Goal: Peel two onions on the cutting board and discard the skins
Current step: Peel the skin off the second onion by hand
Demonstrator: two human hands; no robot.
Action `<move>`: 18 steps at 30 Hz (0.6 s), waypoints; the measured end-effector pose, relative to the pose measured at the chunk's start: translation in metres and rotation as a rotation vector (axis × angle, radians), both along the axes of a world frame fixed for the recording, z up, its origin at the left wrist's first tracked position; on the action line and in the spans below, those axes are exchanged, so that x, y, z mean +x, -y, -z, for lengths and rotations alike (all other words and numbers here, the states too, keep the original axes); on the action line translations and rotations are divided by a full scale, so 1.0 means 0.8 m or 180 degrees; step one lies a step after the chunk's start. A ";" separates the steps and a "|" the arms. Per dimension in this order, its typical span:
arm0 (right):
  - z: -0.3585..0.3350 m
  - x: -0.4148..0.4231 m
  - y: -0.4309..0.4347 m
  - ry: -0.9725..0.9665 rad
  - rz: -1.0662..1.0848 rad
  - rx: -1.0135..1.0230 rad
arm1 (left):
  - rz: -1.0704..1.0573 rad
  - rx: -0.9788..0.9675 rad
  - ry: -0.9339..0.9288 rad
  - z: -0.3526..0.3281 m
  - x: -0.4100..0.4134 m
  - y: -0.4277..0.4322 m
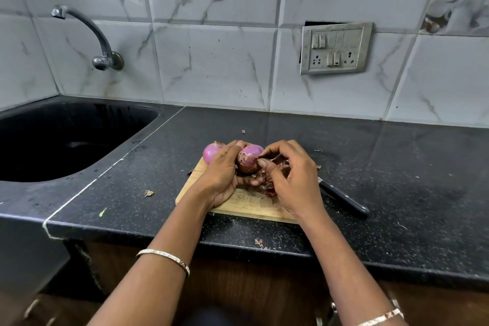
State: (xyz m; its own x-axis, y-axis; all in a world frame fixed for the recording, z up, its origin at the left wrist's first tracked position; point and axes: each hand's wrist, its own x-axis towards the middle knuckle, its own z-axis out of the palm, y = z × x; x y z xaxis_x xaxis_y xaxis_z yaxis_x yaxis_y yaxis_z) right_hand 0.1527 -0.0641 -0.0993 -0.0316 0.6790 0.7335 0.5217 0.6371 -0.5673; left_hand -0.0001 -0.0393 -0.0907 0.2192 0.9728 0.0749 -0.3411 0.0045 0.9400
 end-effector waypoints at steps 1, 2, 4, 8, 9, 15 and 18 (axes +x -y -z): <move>0.000 0.000 -0.001 0.0037 0.0018 0.0006 | 0.0001 0.0007 -0.0005 0.000 0.000 0.000; 0.001 0.000 -0.001 0.0075 0.0024 -0.0002 | -0.0003 0.0012 -0.0002 0.000 0.001 0.001; 0.002 -0.001 -0.003 0.0168 0.0015 -0.0029 | 0.0003 0.0035 -0.0010 0.000 0.000 0.001; 0.006 -0.002 -0.006 0.0369 -0.0028 -0.0076 | 0.0015 0.0047 -0.0010 0.000 0.001 0.001; 0.007 -0.003 -0.006 0.0396 -0.0030 -0.0092 | 0.0009 0.0034 0.0009 0.001 0.000 0.000; 0.008 -0.002 -0.005 0.0439 -0.0054 -0.0125 | -0.0009 -0.0006 0.0071 0.003 -0.001 -0.003; 0.008 -0.004 -0.003 0.0563 -0.0039 -0.0102 | -0.0147 -0.0086 0.0144 0.000 0.000 -0.003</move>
